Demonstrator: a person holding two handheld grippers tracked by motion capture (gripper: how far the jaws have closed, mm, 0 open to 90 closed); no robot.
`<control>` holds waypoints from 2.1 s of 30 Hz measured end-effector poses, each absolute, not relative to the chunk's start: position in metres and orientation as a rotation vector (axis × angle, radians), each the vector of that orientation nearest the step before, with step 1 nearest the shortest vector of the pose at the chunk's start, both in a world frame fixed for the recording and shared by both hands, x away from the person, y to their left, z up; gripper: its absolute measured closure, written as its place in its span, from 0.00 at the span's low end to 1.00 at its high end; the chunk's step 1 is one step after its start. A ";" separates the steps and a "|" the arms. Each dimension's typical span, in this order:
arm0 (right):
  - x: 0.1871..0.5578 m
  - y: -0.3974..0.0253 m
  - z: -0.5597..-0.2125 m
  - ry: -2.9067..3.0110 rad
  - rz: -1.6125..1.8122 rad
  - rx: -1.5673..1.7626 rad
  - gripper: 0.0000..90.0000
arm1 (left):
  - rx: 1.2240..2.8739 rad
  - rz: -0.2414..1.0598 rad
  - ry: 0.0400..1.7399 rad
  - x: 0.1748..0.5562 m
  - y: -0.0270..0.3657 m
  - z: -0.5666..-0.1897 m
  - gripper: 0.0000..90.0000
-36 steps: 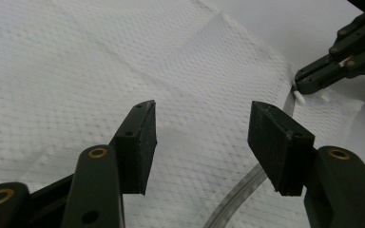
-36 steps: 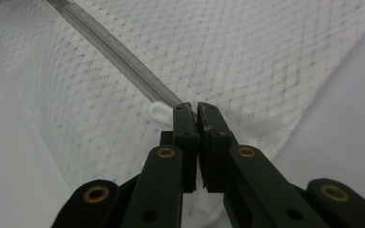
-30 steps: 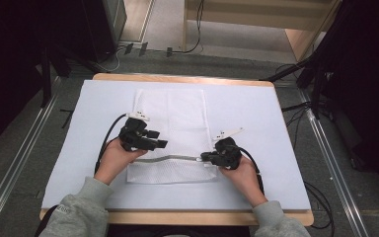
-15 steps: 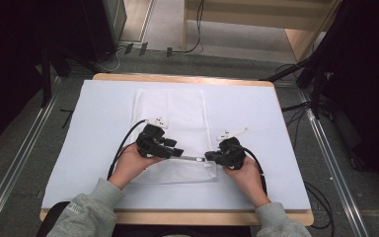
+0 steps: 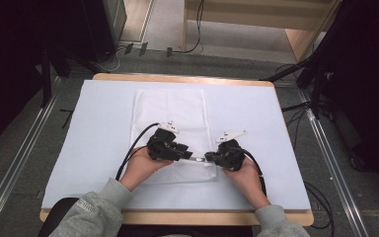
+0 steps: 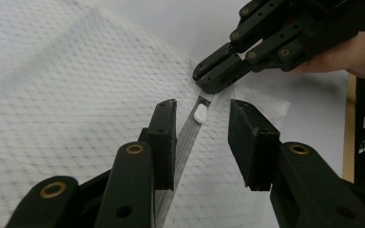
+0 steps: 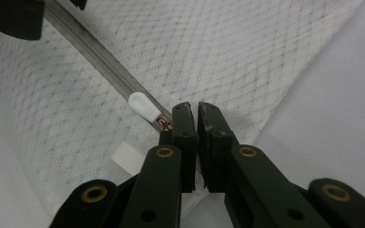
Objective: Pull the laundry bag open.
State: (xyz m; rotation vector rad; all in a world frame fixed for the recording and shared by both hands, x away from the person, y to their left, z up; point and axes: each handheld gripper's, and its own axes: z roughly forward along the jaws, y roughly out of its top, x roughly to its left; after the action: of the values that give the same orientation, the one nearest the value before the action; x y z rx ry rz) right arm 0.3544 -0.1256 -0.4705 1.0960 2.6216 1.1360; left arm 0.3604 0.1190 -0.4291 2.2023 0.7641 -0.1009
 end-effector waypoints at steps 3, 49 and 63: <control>0.353 -0.126 -0.472 2.612 1.143 1.060 0.97 | 2.219 -0.128 0.778 0.361 0.113 -0.435 0.75; 0.349 -0.130 -0.476 2.564 1.208 1.095 0.97 | 2.245 -0.221 0.796 0.375 0.079 -0.469 0.94; 0.345 -0.129 -0.478 2.539 1.209 1.030 0.97 | 2.236 -0.319 0.830 0.383 0.080 -0.469 0.97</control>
State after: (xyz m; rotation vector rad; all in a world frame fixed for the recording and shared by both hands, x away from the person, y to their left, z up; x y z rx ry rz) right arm 0.3445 -0.1294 -0.4785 1.0295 2.5386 1.2092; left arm 0.3833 0.0804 -0.4692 2.2362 0.8301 -0.3185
